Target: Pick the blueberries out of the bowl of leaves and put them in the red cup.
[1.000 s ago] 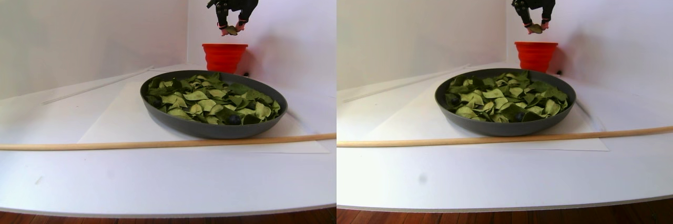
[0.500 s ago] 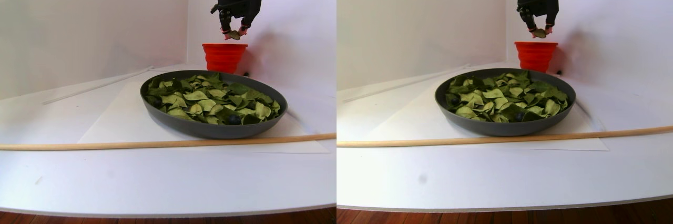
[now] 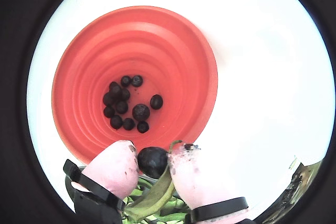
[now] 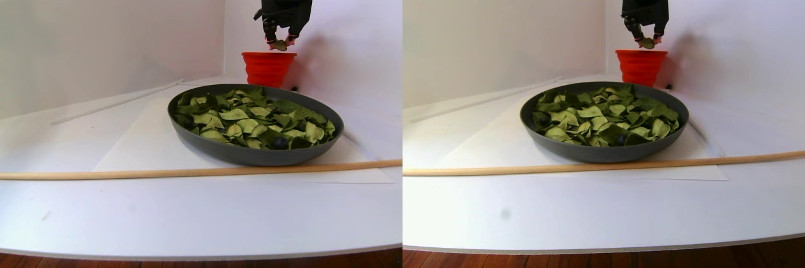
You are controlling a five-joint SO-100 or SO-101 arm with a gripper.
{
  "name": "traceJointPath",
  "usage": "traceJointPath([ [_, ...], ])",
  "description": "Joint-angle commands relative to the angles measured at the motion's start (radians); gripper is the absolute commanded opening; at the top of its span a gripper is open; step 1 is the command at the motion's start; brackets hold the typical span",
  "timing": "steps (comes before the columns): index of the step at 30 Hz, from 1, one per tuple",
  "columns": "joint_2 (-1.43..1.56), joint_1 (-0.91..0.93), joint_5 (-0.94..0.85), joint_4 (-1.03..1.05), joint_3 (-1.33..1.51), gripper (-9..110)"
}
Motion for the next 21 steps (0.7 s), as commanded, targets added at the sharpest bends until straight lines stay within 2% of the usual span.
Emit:
traceJointPath([
  [1, 0.031, 0.023, 0.011, -0.011, -0.118, 11],
  [12, -0.06, 0.012, 0.018, 0.012, -0.239, 11],
  [21, -0.066, 0.011, 0.009, 0.011, -0.23, 19],
])
